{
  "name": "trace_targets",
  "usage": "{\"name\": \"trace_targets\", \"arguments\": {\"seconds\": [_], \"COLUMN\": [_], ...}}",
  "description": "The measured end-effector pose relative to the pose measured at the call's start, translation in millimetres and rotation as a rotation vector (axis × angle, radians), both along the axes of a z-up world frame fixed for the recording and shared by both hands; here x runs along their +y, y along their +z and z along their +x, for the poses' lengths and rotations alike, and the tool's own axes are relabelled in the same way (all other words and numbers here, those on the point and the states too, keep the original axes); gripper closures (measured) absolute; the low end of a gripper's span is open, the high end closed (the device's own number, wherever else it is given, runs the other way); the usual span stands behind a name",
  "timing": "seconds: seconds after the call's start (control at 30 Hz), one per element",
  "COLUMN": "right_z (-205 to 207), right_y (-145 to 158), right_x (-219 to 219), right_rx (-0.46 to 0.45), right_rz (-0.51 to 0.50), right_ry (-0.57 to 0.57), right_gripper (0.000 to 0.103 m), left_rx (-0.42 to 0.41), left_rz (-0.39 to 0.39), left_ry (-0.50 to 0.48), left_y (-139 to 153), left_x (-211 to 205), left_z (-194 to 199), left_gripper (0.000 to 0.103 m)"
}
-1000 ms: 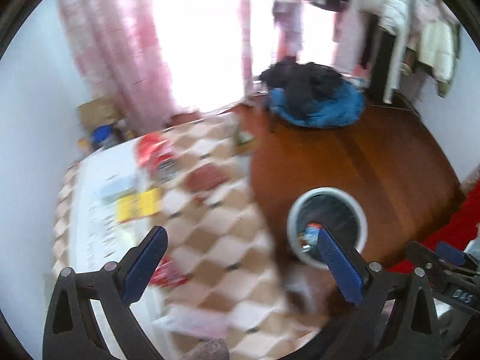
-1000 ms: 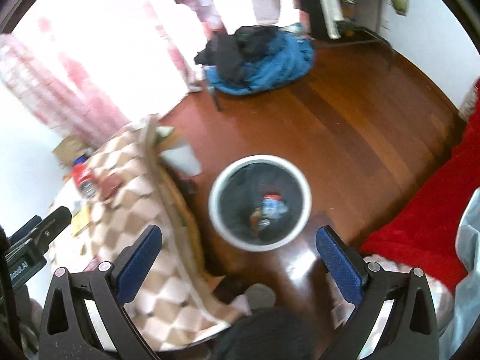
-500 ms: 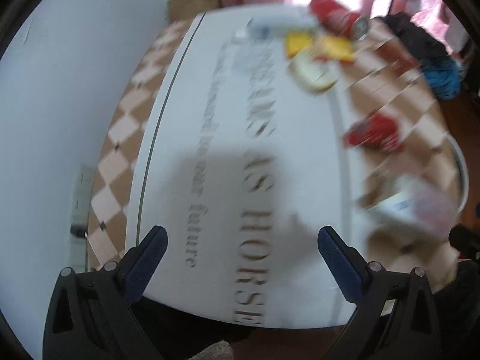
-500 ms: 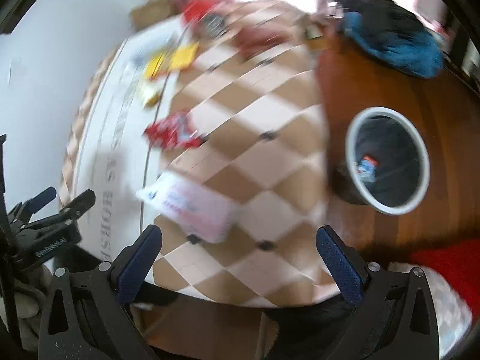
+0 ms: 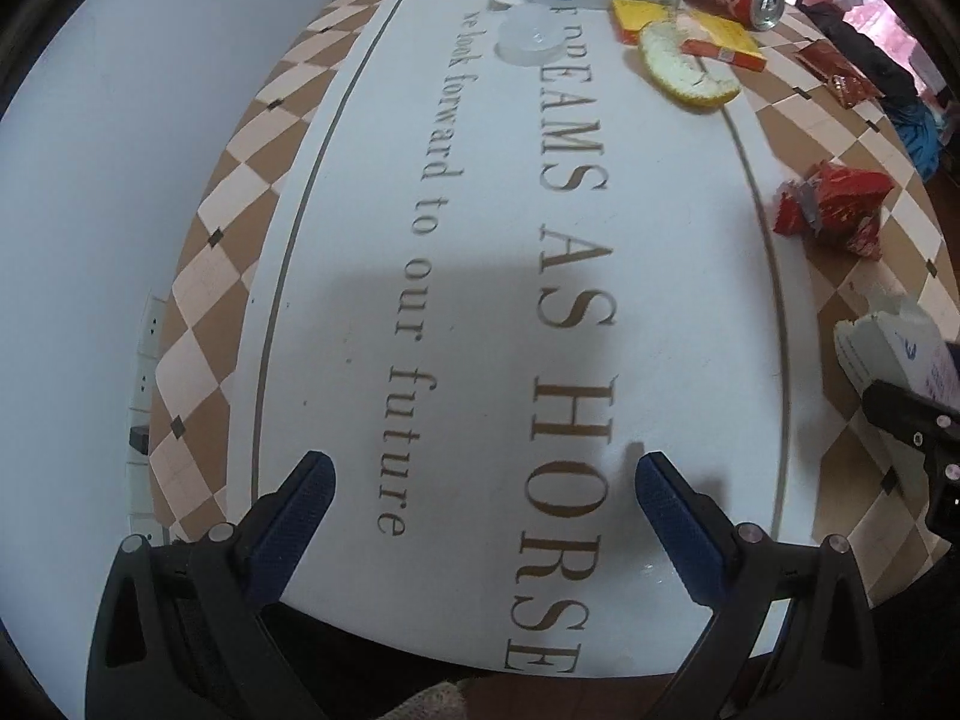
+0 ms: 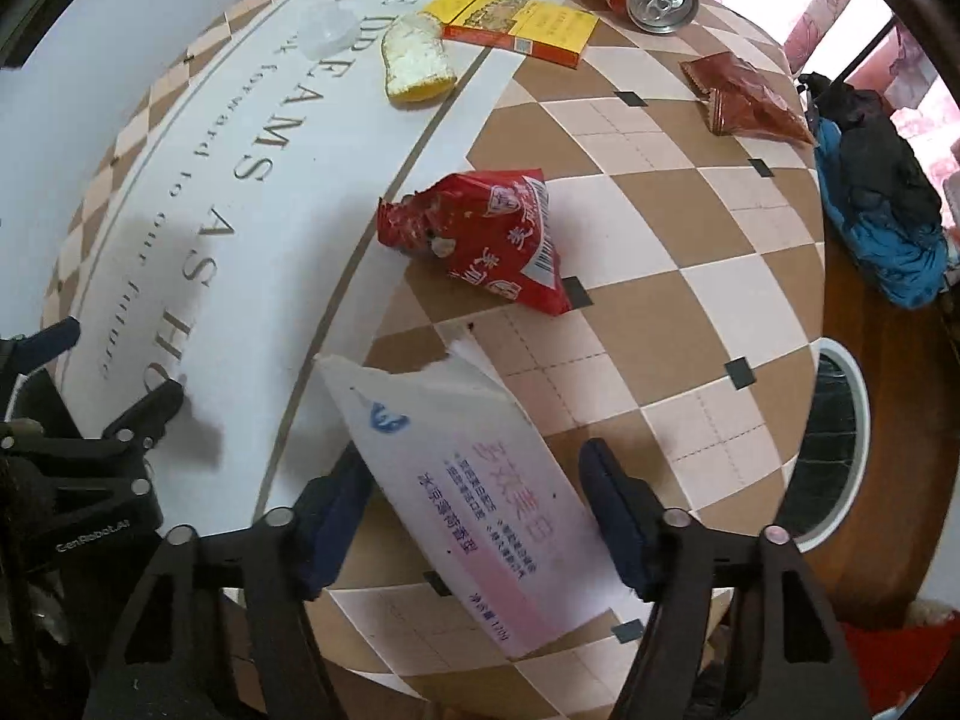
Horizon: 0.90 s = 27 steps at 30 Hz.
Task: Collect trash
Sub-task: 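Grasp the red wrapper with the left tool while the right tool grasps the white tissue box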
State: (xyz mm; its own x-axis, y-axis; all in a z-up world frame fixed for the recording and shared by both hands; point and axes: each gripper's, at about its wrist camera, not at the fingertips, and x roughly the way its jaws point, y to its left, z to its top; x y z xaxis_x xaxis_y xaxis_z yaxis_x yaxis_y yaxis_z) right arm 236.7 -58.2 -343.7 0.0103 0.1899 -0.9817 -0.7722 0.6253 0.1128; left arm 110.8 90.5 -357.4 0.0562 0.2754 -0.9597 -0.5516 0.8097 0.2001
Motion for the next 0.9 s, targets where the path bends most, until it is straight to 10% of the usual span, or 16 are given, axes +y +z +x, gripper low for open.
{"name": "trace_targets", "arguments": {"seconds": [0.4,0.57,0.67,0.73,0.9], "right_z": [59.3,84.9,86.9,90.0,92.4], "right_y": [11.8,8.1,10.3,10.3,5.9], "right_x": [-121.6,-109.6,-104.3,-96.5,-76.4], "right_rx": [0.079,0.084,0.075,0.067,0.056], "right_rz": [0.136,0.146,0.147,0.146,0.138], "right_ry": [-0.447,-0.511,-0.511,-0.508,-0.485], "right_gripper": [0.044,0.044,0.044,0.044,0.044], "left_rx": [-0.147,-0.170,-0.163,-0.151,-0.177], "left_rz": [-0.122,-0.149,-0.140,-0.158,-0.159], "left_ry": [-0.139,-0.228,-0.261,-0.252,-0.229], "left_y": [34.5,28.1,24.4,19.6,22.5], "left_x": [-43.2,-63.8,-72.2,-73.1,-65.7], "left_z": [81.8,130.8,148.4,154.3,147.7], "left_gripper": [0.002,0.002,0.025,0.066,0.084]}}
